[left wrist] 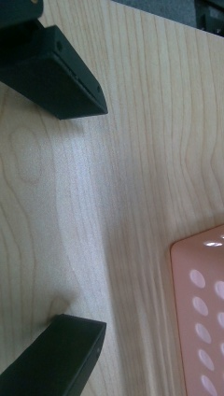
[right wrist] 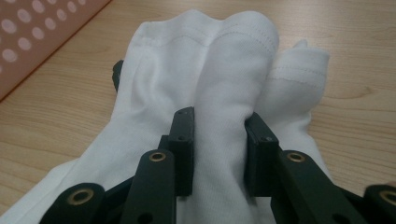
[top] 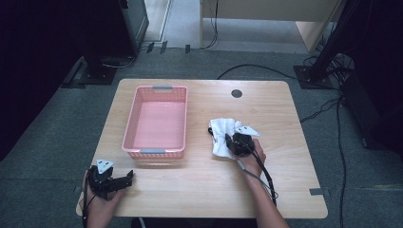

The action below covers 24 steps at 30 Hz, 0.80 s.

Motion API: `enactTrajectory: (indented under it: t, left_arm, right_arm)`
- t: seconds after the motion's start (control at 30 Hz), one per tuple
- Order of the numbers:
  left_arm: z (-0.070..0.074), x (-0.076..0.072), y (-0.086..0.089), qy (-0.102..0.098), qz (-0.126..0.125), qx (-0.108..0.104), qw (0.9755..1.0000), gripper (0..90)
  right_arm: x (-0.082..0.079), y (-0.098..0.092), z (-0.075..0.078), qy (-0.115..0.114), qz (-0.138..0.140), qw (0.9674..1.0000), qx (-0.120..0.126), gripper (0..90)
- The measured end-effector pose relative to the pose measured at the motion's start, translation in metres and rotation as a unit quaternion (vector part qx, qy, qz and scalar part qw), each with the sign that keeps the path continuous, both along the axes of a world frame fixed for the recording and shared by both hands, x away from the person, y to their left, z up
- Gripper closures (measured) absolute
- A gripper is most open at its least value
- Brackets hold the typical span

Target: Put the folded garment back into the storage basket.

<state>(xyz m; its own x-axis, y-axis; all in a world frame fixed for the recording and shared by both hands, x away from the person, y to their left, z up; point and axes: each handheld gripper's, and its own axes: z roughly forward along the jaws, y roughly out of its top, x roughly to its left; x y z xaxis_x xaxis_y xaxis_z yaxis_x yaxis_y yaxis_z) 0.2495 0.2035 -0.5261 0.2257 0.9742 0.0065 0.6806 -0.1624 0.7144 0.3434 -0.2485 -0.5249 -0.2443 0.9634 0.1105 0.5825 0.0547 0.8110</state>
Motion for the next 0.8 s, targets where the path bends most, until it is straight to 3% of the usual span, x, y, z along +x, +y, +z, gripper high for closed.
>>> enactTrajectory:
  t: [0.27, 0.47, 0.8]
  left_arm:
    - [0.000, 0.000, 0.000, 0.000, 0.000, 0.000, 1.0000, 0.0]
    - [0.000, 0.000, 0.000, 0.000, -0.001, 0.000, 1.0000, 0.0]
    - [0.000, 0.000, 0.000, 0.000, 0.000, -0.001, 1.0000, 0.0]
  right_arm:
    - [-0.001, -0.004, 0.005, -0.005, -0.011, 0.9993, 0.036, 73.0]
    - [-0.006, 0.002, 0.022, -0.026, -0.007, 0.9990, 0.036, 73.2]
    - [0.000, 0.018, 0.051, -0.034, 0.013, 0.9979, 0.055, 73.1]
